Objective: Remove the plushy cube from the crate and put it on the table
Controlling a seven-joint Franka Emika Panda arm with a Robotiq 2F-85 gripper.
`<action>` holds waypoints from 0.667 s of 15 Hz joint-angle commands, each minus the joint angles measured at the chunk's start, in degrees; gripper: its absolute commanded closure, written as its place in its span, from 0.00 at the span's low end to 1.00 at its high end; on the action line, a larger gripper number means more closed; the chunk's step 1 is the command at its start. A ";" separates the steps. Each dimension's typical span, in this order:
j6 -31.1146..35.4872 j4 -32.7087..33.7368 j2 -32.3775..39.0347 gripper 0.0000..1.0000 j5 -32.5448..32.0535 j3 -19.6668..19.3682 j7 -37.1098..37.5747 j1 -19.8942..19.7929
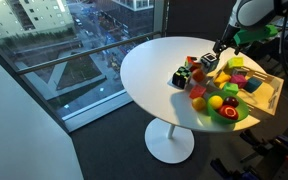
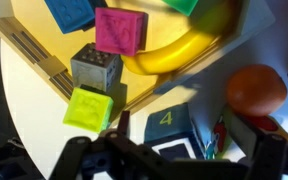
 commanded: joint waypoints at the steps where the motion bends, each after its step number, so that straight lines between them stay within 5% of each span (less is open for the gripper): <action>1: -5.66 -5.04 -7.75 0.00 -1.74 1.46 -6.14 -1.53; 10: -20.62 -10.29 -19.22 0.00 -3.59 3.49 -17.85 -3.90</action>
